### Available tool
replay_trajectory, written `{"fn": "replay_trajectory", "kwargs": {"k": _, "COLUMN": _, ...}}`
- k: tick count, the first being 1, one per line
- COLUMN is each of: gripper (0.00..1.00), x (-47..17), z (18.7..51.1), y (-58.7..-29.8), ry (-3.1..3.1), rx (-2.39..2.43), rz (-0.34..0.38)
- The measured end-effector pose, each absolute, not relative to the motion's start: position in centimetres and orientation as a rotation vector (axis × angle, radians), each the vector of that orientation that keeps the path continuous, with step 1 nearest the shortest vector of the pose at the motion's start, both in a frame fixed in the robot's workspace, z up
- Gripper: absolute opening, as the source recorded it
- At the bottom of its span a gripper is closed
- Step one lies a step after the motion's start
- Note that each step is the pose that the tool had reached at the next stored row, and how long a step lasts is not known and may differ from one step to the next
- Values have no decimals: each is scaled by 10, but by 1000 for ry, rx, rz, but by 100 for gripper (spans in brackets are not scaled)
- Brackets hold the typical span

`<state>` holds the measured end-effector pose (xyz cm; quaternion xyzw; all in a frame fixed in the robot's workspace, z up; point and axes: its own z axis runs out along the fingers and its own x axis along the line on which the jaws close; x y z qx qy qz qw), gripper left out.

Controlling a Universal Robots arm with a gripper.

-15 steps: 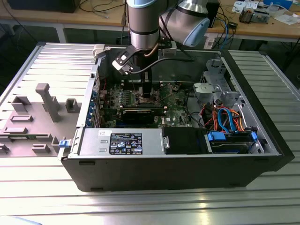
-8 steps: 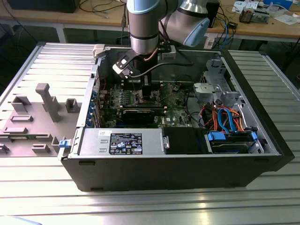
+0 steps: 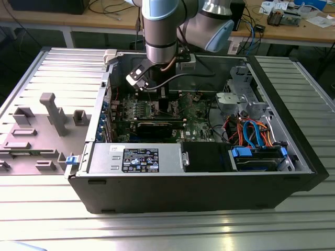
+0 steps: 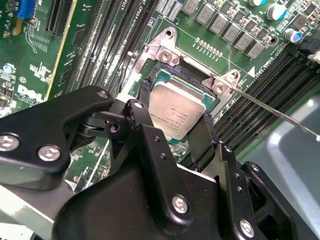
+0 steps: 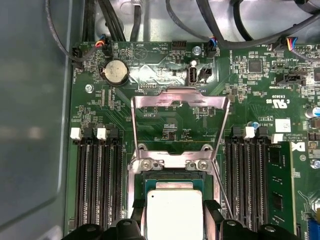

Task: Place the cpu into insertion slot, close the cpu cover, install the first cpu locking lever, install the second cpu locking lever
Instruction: 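Place the cpu into insertion slot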

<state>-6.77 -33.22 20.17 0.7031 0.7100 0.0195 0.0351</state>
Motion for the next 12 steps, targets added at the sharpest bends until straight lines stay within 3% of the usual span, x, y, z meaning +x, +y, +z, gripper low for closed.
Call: {"fn": "replay_trajectory", "kwargs": {"k": 12, "gripper": 55, "x": -67, "z": 198, "y": -332, "ry": 2175, "rx": 2168, "rz": 59}}
